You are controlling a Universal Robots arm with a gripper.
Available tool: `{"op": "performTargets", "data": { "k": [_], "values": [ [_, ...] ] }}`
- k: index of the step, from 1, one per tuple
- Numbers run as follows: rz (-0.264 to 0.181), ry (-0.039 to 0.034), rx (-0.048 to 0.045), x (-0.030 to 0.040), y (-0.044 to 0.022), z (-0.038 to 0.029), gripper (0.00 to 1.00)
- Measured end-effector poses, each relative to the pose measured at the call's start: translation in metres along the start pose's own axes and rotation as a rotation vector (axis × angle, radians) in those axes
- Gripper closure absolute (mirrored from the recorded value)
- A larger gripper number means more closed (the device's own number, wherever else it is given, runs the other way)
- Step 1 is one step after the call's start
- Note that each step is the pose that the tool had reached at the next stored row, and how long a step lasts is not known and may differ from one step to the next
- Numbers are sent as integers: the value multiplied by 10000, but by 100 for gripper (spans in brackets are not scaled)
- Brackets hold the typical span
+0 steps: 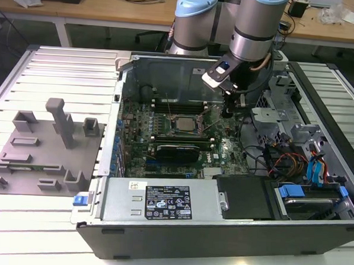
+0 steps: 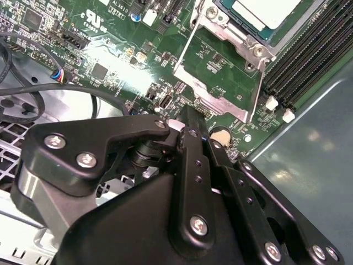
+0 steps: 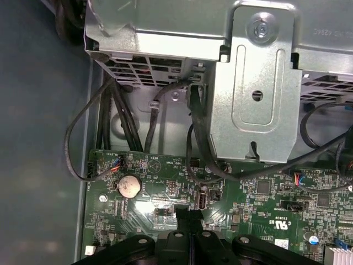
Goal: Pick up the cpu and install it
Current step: 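Close the cpu cover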
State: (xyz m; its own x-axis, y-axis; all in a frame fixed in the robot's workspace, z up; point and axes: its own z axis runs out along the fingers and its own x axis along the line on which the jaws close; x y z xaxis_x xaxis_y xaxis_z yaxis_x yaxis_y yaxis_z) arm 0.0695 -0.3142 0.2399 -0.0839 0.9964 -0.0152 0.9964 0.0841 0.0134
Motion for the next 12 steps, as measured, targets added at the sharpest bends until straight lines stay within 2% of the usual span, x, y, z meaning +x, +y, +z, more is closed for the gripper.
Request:
{"op": "performTargets", "data": {
  "k": [4,12],
  "values": [
    [-1,1,0,3,-36,0,89],
    [1,0,-7,22,-255,-3,89]
  ]
}}
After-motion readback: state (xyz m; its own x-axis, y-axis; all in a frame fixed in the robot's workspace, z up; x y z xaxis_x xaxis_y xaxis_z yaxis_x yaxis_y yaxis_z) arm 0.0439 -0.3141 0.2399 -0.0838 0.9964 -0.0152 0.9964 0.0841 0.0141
